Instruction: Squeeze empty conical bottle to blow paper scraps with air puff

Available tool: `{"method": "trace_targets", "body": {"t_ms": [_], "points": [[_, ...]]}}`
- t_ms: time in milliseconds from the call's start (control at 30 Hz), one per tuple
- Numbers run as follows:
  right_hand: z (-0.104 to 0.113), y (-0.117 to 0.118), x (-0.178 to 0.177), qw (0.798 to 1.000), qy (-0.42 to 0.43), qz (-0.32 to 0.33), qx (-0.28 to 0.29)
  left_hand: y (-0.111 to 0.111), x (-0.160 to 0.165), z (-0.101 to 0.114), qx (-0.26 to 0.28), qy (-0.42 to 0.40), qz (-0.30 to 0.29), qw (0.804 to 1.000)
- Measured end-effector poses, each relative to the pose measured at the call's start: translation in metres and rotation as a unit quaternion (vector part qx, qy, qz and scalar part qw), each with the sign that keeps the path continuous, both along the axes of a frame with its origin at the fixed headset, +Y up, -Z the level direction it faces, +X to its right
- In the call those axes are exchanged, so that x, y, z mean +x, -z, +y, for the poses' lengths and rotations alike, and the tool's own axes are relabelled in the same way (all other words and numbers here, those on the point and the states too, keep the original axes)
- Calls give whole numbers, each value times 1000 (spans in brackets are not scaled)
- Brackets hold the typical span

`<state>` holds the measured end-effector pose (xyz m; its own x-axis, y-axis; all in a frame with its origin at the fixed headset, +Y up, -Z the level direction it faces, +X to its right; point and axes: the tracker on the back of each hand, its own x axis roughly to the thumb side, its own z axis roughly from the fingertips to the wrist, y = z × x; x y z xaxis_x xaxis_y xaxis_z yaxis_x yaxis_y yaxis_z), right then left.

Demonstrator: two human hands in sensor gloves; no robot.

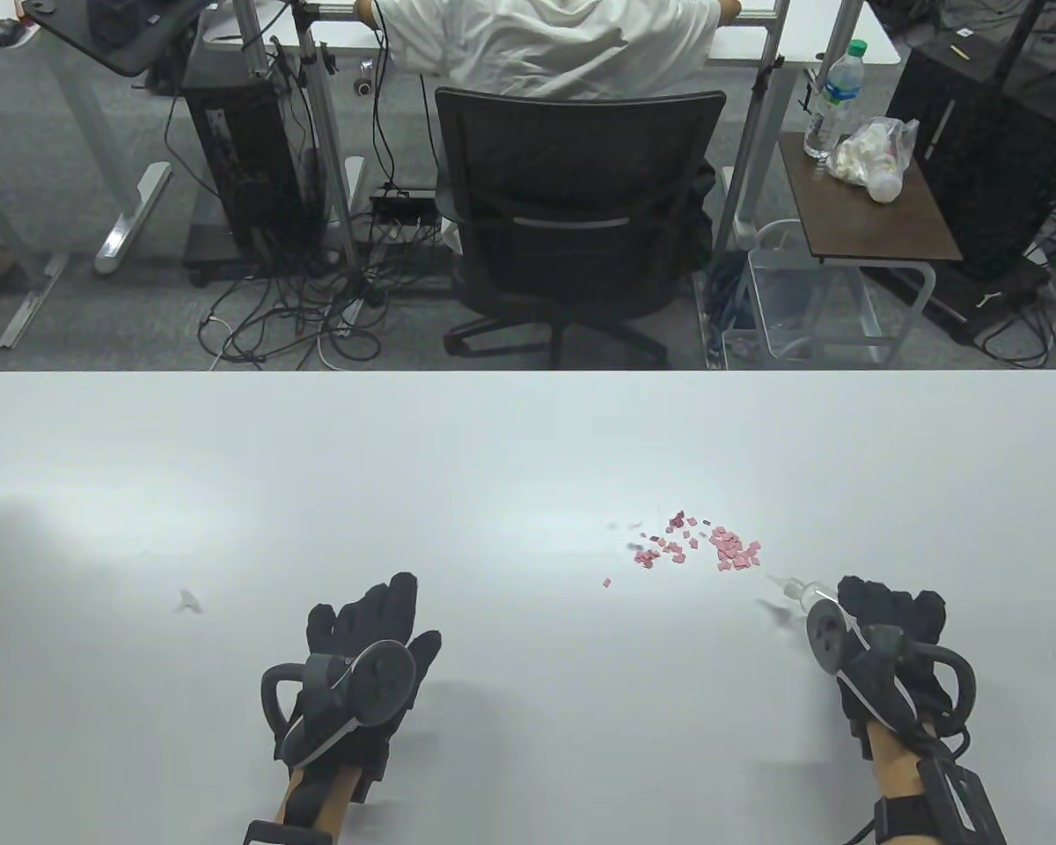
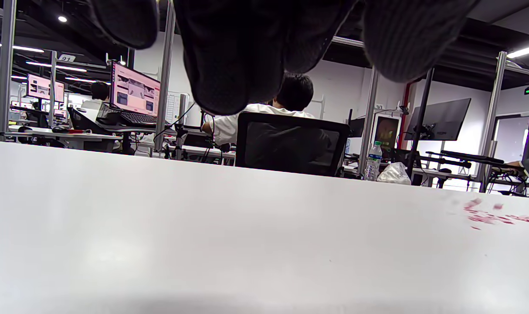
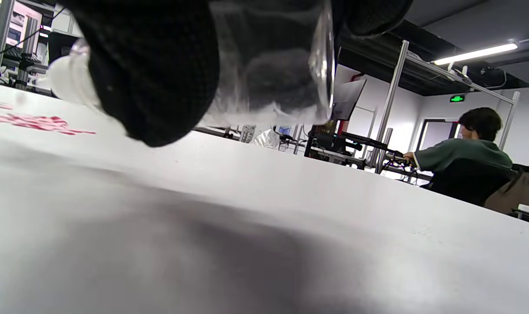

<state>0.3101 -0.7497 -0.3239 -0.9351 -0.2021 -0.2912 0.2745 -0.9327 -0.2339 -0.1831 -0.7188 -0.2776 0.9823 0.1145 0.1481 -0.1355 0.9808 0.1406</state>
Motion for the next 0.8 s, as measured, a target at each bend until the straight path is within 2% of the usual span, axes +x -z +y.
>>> {"method": "trace_targets", "body": {"t_ms": [233,300,400,467,500,533,600,800], "points": [[-5,-3,0,1000,0,17,-19,0,0,-1,-4,-2,0,1000],[-2,-3,-2,999,4,30,-27,0,1,-1,-4,-1,-1,1000],[3,-3,-9,997,17,69,-7,0,2,-1,-4,-2,-3,1000],[3,-2,-13,997,7,72,-22,0,2,-1,-5,-1,-4,1000],[1,-3,-14,997,-11,65,-32,0,2,-1,-5,-1,-4,1000],[0,-3,-13,998,-25,56,-18,0,1,-1,-6,-2,-4,1000],[-2,-2,-6,999,-35,11,-27,0,1,-1,-7,-5,-3,1000],[-2,-2,18,998,-9,-63,-21,0,2,-2,-6,-5,-5,1000]]}}
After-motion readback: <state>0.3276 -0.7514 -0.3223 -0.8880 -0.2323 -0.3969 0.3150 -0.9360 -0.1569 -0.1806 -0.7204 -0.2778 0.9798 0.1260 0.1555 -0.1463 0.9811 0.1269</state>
